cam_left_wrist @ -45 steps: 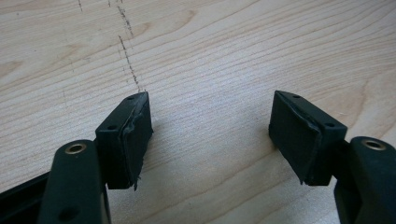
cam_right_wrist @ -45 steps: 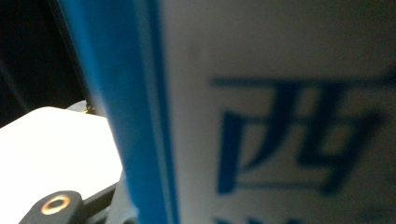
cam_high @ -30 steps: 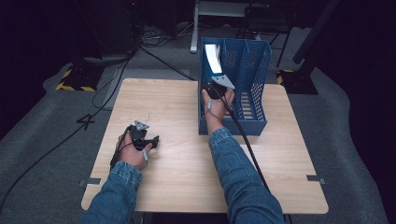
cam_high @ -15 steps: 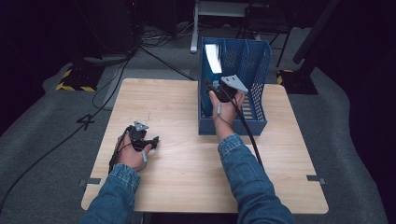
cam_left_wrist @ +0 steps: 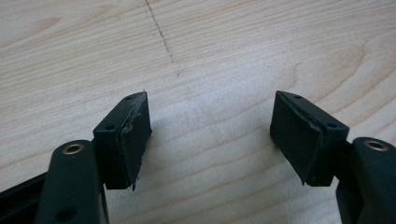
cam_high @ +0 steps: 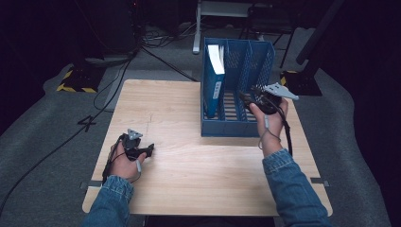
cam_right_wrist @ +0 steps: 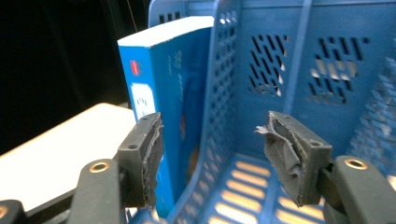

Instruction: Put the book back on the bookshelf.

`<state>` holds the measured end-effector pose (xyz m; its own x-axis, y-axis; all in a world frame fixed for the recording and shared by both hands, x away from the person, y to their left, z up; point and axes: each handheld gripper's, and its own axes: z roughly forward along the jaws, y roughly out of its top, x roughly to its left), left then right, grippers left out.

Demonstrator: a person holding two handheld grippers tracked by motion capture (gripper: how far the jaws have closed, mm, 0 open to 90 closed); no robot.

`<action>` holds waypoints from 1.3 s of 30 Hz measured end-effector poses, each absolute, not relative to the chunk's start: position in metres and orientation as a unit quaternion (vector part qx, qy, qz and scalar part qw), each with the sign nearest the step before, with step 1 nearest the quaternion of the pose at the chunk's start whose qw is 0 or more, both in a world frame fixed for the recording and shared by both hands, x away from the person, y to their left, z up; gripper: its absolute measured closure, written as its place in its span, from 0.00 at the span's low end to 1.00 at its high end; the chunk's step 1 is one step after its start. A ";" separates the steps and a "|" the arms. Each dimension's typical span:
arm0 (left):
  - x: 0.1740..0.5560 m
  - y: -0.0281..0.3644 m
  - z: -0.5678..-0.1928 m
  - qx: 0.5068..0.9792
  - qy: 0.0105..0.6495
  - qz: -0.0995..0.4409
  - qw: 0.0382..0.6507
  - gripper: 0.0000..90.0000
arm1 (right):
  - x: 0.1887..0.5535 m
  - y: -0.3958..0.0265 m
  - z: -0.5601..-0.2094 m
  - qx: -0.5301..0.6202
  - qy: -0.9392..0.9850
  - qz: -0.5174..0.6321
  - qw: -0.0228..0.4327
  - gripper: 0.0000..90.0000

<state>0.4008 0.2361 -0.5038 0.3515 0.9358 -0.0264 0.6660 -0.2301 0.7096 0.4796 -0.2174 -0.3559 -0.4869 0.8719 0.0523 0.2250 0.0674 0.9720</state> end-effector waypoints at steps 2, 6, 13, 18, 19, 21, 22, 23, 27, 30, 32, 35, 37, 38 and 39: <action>0.399 0.237 -0.504 0.755 0.530 0.208 0.325 0.33 | 0.472 -0.232 -0.355 0.408 0.674 0.541 0.294 0.42; 0.396 0.238 -0.504 0.754 0.531 0.210 0.323 0.33 | 0.456 -0.261 -0.353 0.406 0.690 0.526 0.287 0.42; 0.397 0.238 -0.504 0.754 0.532 0.208 0.324 0.32 | 0.431 -0.313 -0.365 0.425 0.708 0.499 0.262 0.41; 0.399 0.238 -0.504 0.757 0.530 0.208 0.322 0.30 | 0.419 -0.339 -0.380 0.439 0.716 0.488 0.238 0.40; 0.399 0.238 -0.504 0.757 0.529 0.207 0.323 0.29 | 0.414 -0.349 -0.387 0.441 0.726 0.478 0.224 0.40; 0.399 0.238 -0.504 0.758 0.529 0.205 0.323 0.29 | 0.411 -0.354 -0.392 0.444 0.728 0.476 0.217 0.40; 0.399 0.238 -0.504 0.759 0.527 0.205 0.322 0.28 | 0.408 -0.363 -0.401 0.457 0.721 0.476 0.210 0.40; 0.399 0.238 -0.504 0.760 0.526 0.204 0.322 0.27 | 0.407 -0.368 -0.407 0.464 0.731 0.458 0.204 0.40; 0.399 0.237 -0.504 0.762 0.524 0.203 0.322 0.26 | 0.403 -0.377 -0.426 0.474 0.752 0.416 0.190 0.39; 0.399 0.237 -0.504 0.762 0.524 0.203 0.322 0.26 | 0.403 -0.382 -0.442 0.480 0.764 0.396 0.172 0.39; 0.399 0.237 -0.504 0.762 0.524 0.203 0.322 0.26 | 0.404 -0.385 -0.453 0.486 0.768 0.382 0.167 0.39; 0.399 0.237 -0.504 0.761 0.525 0.202 0.323 0.25 | 0.404 -0.386 -0.463 0.489 0.774 0.369 0.160 0.39; 0.400 0.237 -0.504 0.762 0.525 0.202 0.323 0.25 | 0.405 -0.387 -0.473 0.487 0.782 0.356 0.154 0.39; 0.400 0.237 -0.504 0.762 0.524 0.202 0.323 0.25 | 0.405 -0.387 -0.479 0.485 0.787 0.348 0.156 0.39; 0.400 0.237 -0.504 0.762 0.524 0.202 0.323 0.25 | 0.406 -0.388 -0.483 0.483 0.791 0.340 0.162 0.39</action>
